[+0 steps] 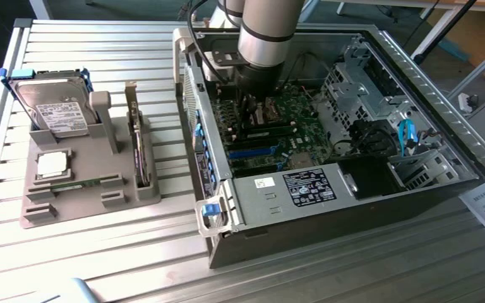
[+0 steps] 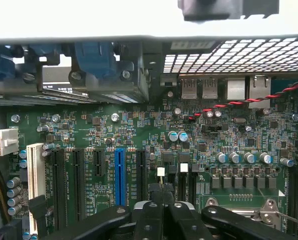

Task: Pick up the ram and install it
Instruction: 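Press down the ram until it locks into place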

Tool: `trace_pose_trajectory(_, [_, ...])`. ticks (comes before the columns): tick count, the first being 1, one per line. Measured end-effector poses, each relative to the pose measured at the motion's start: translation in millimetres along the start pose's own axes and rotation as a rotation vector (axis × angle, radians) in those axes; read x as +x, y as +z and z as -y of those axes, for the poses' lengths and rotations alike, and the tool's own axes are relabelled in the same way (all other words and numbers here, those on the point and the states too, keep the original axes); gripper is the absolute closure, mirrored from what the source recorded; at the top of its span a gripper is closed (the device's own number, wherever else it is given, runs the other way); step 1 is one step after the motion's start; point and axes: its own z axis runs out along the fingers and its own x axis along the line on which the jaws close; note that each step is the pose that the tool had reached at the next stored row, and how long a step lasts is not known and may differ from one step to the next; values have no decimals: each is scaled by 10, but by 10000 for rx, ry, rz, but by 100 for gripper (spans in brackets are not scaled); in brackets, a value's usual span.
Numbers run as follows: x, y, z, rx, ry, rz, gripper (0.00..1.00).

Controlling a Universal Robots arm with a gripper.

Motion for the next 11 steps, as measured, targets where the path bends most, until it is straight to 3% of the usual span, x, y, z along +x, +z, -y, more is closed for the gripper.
trace_pose_trajectory(11, [1, -30, 1, 4, 0, 3, 89])
